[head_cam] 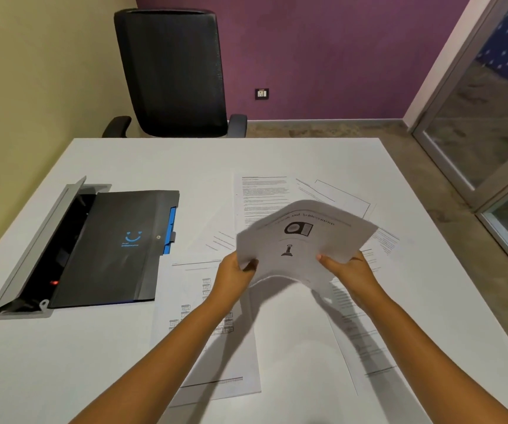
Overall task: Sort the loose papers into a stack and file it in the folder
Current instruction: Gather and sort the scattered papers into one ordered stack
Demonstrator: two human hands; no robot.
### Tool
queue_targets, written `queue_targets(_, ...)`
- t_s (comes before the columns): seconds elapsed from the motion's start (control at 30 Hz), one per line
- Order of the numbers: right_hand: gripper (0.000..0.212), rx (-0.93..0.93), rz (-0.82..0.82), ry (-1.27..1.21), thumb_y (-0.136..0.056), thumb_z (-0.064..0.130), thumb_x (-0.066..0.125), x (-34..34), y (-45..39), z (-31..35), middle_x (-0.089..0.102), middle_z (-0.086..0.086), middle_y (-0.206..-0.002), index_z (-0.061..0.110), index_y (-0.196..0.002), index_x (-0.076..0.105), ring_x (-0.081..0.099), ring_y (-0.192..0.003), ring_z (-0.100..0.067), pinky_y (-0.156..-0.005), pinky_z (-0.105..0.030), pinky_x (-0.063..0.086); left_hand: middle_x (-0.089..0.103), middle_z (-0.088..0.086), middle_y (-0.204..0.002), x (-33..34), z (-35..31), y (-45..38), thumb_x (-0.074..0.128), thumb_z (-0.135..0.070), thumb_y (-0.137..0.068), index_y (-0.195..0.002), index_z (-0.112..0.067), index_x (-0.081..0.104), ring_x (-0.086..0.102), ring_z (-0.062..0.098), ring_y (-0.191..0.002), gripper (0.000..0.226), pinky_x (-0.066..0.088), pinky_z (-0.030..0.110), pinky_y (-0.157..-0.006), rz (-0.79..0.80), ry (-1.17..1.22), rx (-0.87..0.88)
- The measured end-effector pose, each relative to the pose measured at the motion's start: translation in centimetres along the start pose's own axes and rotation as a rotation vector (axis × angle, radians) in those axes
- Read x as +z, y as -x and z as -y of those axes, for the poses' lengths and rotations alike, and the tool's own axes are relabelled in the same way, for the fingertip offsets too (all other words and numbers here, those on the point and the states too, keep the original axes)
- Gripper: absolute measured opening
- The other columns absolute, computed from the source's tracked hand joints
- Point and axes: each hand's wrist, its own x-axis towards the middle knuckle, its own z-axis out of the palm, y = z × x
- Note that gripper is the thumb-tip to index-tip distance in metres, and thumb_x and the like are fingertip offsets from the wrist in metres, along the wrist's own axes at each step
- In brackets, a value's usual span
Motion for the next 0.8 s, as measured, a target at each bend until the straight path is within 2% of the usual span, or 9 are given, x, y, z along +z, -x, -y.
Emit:
queue_targets(0.07,0.023,0.013,-0.058,-0.034,-0.077,0.019,0.075,0.0,-0.3,-0.2,0.067,0.009,-0.092,0.027,-0.093,0.061,0.063,-0.089,-0.013,-0.079,-0.029,0.049,0.064,-0.006,-0.087,0.5,0.2,-0.1,0.053,-0.007,-0.089,-0.096,-0.022,0.061,0.059,0.006,-0.083,0.018,0.046,0.009,-0.069,-0.008,-0.014,0.048)
queue_targets(0.1,0.022,0.016,-0.059,-0.024,-0.077,0.019,0.075,0.1,-0.5,-0.3,0.067,0.008,-0.093,0.025,-0.093,0.061,0.063,-0.088,-0.013,-0.075,-0.027,0.049,0.064,-0.007,-0.085,0.7,0.4,-0.1,0.053,-0.007,-0.089,-0.096,-0.021,0.062,0.057,0.0,-0.08,0.018,0.044,0.003,-0.063,-0.014,-0.024,0.054)
queue_targets(0.17,0.027,0.047,-0.022,0.076,-0.08,0.018,0.072,0.5,-0.7,-0.7,0.066,-0.001,-0.1,0.017,-0.105,0.061,0.062,-0.088,-0.018,-0.075,-0.027,0.049,0.064,0.004,-0.087,1.1,1.0,-0.1,0.05,-0.004,-0.089,-0.101,-0.009,0.063,0.059,0.009,-0.082,0.018,0.041,0.0,-0.059,-0.024,-0.035,0.023)
queue_targets(0.27,0.039,0.088,0.037,0.291,-0.087,0.01,0.063,1.0,-0.9,-1.6,0.062,-0.015,-0.119,0.001,-0.124,0.054,0.059,-0.106,-0.03,-0.086,-0.03,0.046,0.061,0.003,-0.093,0.9,2.0,0.2,0.049,-0.006,-0.091,-0.11,-0.004,0.061,0.06,0.026,-0.097,0.023,0.044,0.016,-0.068,-0.087,-0.009,-0.027)
queue_targets(0.37,0.041,0.002,0.072,0.399,-0.09,0.01,0.057,1.5,-0.6,-1.4,0.06,-0.013,-0.126,0.004,-0.13,0.05,0.059,-0.105,-0.026,-0.083,-0.027,0.045,0.06,-0.002,-0.102,-0.3,2.7,0.6,0.048,-0.01,-0.093,-0.122,-0.011,0.054,0.058,0.016,-0.093,0.029,0.047,0.007,-0.064,-0.172,0.052,-0.008)
queue_targets(0.43,0.041,-0.063,0.098,0.42,-0.09,0.013,0.057,2.2,-0.1,-1.0,0.062,-0.007,-0.123,0.012,-0.131,0.051,0.057,-0.097,-0.017,-0.081,-0.025,0.046,0.054,-0.006,-0.109,-1.3,2.9,0.8,0.048,-0.012,-0.094,-0.129,-0.013,0.046,0.053,0.012,-0.098,0.036,0.048,0.011,-0.076,-0.23,0.063,-0.015)
queue_targets(0.53,0.04,-0.081,0.141,0.454,-0.087,0.015,0.062,4.0,0.8,-1.0,0.064,-0.001,-0.118,0.015,-0.126,0.054,0.057,-0.095,-0.011,-0.08,-0.021,0.044,0.051,-0.004,-0.112,-3.1,3.8,1.4,0.049,-0.011,-0.093,-0.131,-0.011,0.044,0.049,0.015,-0.101,0.038,0.045,0.031,-0.09,-0.301,0.034,-0.053)
queue_targets(0.67,0.041,0.033,0.244,0.51,-0.083,0.016,0.065,6.6,2.4,-2.8,0.065,-0.005,-0.113,0.012,-0.121,0.053,0.06,-0.095,-0.017,-0.079,-0.023,0.045,0.057,0.01,-0.116,-5.5,6.7,3.3,0.052,-0.006,-0.091,-0.124,-0.005,0.049,0.053,0.022,-0.1,0.034,0.046,0.034,-0.087,-0.401,-0.051,-0.124)
queue_targets(0.8,0.042,0.106,0.329,0.576,-0.082,0.015,0.065,10.2,3.9,-5.0,0.057,0.006,-0.082,0.009,-0.122,0.052,0.052,-0.073,-0.01,-0.054,-0.012,0.037,0.051,0.023,-0.126,-7.2,10.3,4.9,0.053,-0.002,-0.089,-0.127,0.0,0.049,0.054,0.037,-0.11,0.039,0.045,0.046,-0.097,-0.448,-0.195,-0.238)
